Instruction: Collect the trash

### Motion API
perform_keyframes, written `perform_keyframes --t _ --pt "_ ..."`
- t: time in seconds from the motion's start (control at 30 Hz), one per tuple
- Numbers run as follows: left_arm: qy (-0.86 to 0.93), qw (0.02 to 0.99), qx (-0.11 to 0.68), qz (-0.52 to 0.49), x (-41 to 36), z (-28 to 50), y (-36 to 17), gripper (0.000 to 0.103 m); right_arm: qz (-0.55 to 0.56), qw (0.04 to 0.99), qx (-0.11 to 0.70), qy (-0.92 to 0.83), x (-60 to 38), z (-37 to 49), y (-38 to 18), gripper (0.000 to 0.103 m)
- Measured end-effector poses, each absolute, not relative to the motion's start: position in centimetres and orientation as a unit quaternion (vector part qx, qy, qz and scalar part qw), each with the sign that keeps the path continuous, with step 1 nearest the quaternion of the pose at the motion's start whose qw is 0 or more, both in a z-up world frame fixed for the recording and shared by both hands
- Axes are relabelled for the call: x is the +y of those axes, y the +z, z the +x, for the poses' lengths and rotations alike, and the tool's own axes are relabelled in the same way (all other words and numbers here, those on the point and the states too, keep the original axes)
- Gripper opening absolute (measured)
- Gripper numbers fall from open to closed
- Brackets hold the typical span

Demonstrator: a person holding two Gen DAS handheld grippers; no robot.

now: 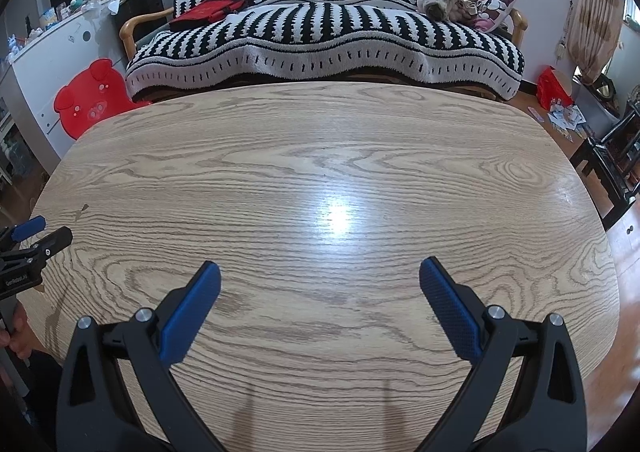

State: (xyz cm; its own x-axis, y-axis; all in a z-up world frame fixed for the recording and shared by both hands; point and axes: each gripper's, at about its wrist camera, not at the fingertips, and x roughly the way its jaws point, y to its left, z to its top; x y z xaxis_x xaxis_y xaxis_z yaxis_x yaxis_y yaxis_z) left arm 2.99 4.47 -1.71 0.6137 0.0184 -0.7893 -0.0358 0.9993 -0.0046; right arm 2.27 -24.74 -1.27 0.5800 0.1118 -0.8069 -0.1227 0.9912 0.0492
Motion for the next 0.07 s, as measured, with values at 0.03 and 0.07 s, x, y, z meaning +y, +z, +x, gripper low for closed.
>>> perform_keyframes --t 0.03,0.07 --pt "0.012 0.898 0.44 -0.01 4.53 3.06 -1.74 0.096 -0.006 0.889 0.453 0.067 -24.81 2.39 -1.29 0.096" --pt "0.01 0.898 0.44 -0.01 4.65 3.14 -1.76 0.096 -0.006 0.889 0.452 0.068 -24.94 2.51 -1.3 0.096"
